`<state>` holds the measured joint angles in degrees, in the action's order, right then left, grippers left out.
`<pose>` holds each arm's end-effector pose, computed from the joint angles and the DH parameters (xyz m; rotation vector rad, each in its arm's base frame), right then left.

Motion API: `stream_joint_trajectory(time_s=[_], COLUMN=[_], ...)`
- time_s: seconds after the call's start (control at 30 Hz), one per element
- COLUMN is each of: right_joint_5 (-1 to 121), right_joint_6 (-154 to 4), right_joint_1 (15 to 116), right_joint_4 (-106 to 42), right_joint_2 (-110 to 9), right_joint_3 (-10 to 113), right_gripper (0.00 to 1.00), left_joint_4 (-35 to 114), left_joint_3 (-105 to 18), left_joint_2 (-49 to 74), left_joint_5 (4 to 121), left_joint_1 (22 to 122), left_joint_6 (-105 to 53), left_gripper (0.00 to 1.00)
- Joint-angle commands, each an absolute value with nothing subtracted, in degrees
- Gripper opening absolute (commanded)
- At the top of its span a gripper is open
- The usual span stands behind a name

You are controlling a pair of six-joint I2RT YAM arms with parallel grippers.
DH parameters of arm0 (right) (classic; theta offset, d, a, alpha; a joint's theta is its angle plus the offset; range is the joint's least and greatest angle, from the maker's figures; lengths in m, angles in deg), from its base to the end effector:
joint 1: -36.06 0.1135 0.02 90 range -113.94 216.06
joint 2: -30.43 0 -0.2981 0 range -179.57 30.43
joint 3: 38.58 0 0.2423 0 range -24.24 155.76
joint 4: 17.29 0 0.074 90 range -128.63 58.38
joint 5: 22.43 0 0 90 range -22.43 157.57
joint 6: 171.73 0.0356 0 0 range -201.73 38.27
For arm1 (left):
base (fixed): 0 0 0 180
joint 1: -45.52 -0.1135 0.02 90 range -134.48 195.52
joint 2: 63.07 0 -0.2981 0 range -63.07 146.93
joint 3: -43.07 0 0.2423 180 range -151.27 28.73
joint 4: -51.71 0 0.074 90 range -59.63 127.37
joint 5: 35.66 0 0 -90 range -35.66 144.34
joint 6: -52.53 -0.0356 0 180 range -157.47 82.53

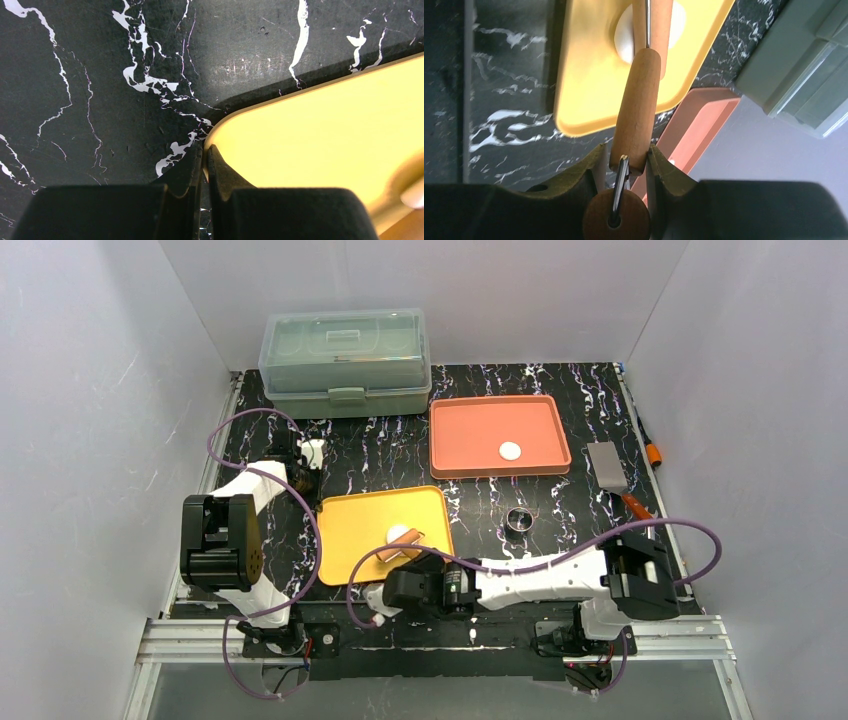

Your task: Roll out the dumpling wrappers from the dough

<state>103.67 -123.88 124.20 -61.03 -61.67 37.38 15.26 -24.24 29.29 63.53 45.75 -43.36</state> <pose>0.0312 0.3144 0.2552 -2.0760 1.1921 -0.4647 0.3038 -0.0069 0.2128 0.1941 2.6253 -0.1783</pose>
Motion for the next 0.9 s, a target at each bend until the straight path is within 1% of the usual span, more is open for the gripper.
stream_joint_trajectory(time_s=[0.0,0.07,0.23,0.27,0.33,0.47,0.73,0.87], right_joint_5=[96.0,96.2,97.2,95.5,98.3,98.8,101.7,105.3], right_joint_6=[-115.5,-114.9,-119.4,-120.1,-120.9,-120.1,-118.9,-125.2], right_joint_1=[129.1,129.5,128.4,127.5,126.2,125.7,126.3,126.5], right_joint_4=[-79.9,-79.7,-75.1,-74.1,-72.7,-74.5,-79.2,-72.6], right_joint_2=[-60.5,-60.8,-61.5,-61.9,-62.6,-61.8,-51.0,-46.0], right_joint_3=[33.8,33.6,32.2,32.2,32.8,34.5,40.0,40.7], right_gripper=[0.01,0.01,0.01,0.01,0.01,0.01,0.01,0.01], left_joint_4=[15.5,15.5,15.5,15.6,15.5,15.4,15.3,15.4], left_joint_3=[-22.9,-22.9,-22.4,-22.4,-22.5,-22.6,-22.9,-23.1], left_joint_2=[29.3,29.3,28.6,28.6,28.7,28.7,29.2,29.3], left_joint_5=[60.7,60.7,60.4,60.4,60.4,60.5,60.8,60.8], left_joint_1=[45.6,45.6,45.6,45.6,45.6,45.6,45.6,45.6], left_joint_6=[-44.5,-44.4,-44.6,-44.6,-44.7,-44.6,-44.5,-44.7], left_gripper=[0.0,0.0,0.0,0.0,0.0,0.0,0.0,0.0])
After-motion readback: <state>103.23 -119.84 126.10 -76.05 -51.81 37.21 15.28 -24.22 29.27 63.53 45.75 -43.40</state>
